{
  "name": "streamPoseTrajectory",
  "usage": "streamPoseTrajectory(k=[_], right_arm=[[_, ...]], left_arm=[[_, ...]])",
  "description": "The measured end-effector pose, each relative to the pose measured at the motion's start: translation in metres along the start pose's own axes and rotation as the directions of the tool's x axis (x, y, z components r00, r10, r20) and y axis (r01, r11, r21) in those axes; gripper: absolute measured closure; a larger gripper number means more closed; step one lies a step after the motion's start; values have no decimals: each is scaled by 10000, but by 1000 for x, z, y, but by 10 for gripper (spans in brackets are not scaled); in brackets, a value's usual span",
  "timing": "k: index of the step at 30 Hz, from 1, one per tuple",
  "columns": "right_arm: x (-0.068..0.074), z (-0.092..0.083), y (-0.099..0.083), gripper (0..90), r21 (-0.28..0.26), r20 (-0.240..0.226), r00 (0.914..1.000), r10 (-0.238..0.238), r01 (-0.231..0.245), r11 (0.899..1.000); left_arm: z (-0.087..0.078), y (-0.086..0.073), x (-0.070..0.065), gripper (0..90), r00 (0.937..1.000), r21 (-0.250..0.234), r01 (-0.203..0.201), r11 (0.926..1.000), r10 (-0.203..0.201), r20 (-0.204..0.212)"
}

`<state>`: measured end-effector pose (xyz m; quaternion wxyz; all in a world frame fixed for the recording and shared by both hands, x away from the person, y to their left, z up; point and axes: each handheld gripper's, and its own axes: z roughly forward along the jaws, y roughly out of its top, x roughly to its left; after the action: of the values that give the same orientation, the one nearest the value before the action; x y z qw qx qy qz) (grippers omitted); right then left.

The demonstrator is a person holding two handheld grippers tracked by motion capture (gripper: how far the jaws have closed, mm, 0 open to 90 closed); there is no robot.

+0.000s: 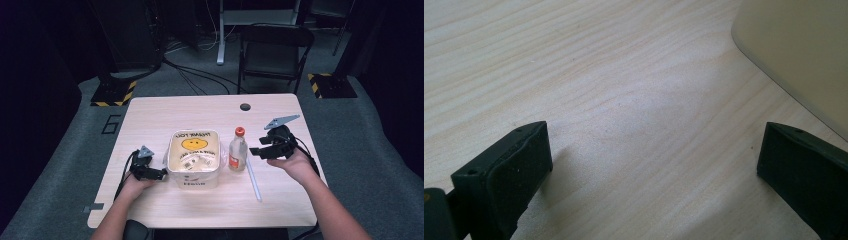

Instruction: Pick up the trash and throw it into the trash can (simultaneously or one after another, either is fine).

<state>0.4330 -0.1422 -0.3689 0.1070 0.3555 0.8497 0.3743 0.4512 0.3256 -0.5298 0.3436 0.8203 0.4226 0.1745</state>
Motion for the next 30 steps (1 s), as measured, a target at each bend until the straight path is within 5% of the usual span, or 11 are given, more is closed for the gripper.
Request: streamPoseTrajectory(k=[30], right_arm=[[9,15,34,410,-92,-81,9993,-366,365,9993]], left_arm=[[0,0,0,9,10000,-6,-13,10000,13,8]])
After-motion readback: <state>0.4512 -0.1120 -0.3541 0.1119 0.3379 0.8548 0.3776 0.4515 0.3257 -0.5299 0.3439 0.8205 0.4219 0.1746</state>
